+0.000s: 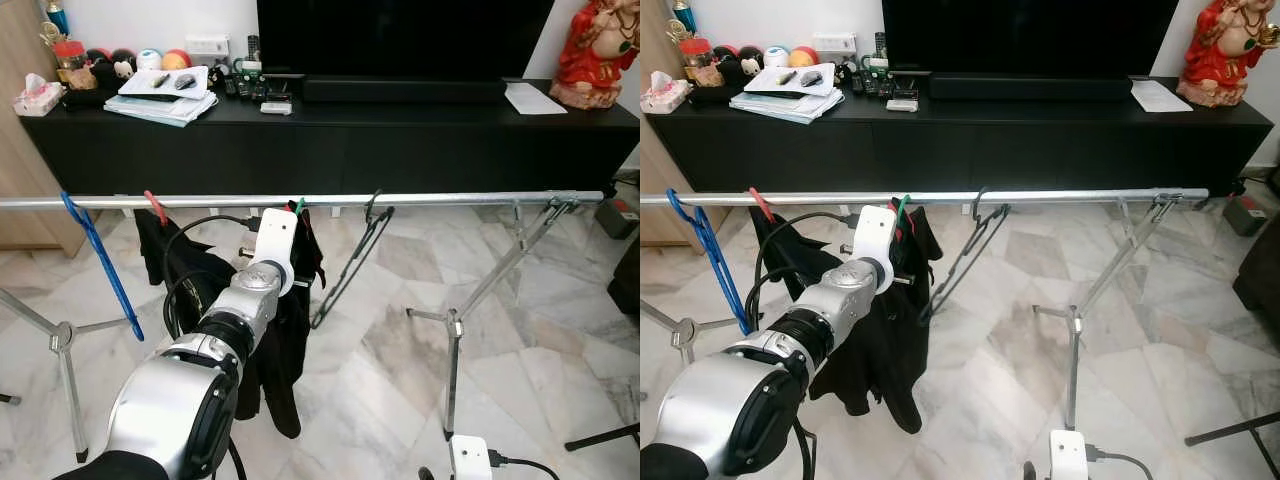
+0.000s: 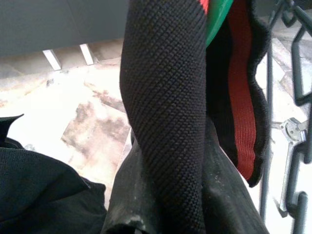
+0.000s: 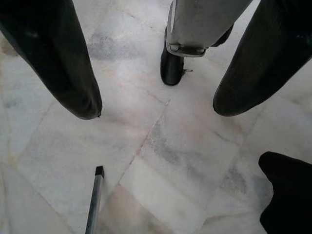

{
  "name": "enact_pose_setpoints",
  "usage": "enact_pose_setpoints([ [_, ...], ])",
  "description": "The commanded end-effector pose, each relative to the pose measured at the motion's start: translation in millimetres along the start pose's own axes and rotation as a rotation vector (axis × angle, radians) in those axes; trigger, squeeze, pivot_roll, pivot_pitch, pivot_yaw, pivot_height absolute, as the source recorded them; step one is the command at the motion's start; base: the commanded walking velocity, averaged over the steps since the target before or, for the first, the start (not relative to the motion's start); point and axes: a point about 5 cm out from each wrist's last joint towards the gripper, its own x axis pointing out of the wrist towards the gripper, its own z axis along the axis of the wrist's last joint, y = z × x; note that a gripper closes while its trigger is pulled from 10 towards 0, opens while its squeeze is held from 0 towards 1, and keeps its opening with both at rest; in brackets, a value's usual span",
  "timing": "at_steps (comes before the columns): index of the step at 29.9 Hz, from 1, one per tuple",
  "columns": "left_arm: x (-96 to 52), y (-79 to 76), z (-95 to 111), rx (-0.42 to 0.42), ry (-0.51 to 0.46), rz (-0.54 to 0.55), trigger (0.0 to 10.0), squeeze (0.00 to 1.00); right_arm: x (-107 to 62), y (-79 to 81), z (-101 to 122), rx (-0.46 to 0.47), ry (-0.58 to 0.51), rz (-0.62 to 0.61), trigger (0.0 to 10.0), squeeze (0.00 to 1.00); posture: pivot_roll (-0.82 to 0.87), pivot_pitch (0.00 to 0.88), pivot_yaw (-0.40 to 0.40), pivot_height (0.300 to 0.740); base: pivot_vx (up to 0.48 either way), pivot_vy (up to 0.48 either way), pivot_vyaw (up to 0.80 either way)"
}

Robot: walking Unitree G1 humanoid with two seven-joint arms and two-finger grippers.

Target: Hang hanger

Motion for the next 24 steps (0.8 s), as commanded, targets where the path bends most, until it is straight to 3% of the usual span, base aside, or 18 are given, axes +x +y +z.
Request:
enact_pose_setpoints([
  [1, 1.0, -1.9, 15, -0.005, -0.042, 0.003, 10.0, 0.0, -1.5, 0.8, -9, 0.017, 0.019, -0.008, 10.0, 0.0, -0.13, 0.131, 0.027, 0.74, 0.0, 0.0, 0.0],
  [9, 1.2, -3.8, 28, -0.002, -0.099, -0.006, 10.0, 0.0, -3.4, -0.2, -15, 0.054, 0.004, -0.026, 10.0, 0.0, -0.14, 0.162, 0.032, 0.74, 0.0, 0.0, 0.0],
  [16, 1.5, 5.9, 26, -0.004, -0.056, 0.049, 10.0, 0.0, -5.3, -1.9, -24, 0.058, 0.019, -0.04, 10.0, 0.0, -0.16, 0.179, 0.037, 0.74, 0.0, 0.0, 0.0],
  [24, 1.4, 6.9, 14, -0.005, 0.018, 0.067, 10.0, 0.0, -5.8, -2.9, -26, 0.057, 0.027, -0.047, 10.0, 0.0, -0.17, 0.182, 0.036, 0.74, 0.0, 0.0, 0.0],
])
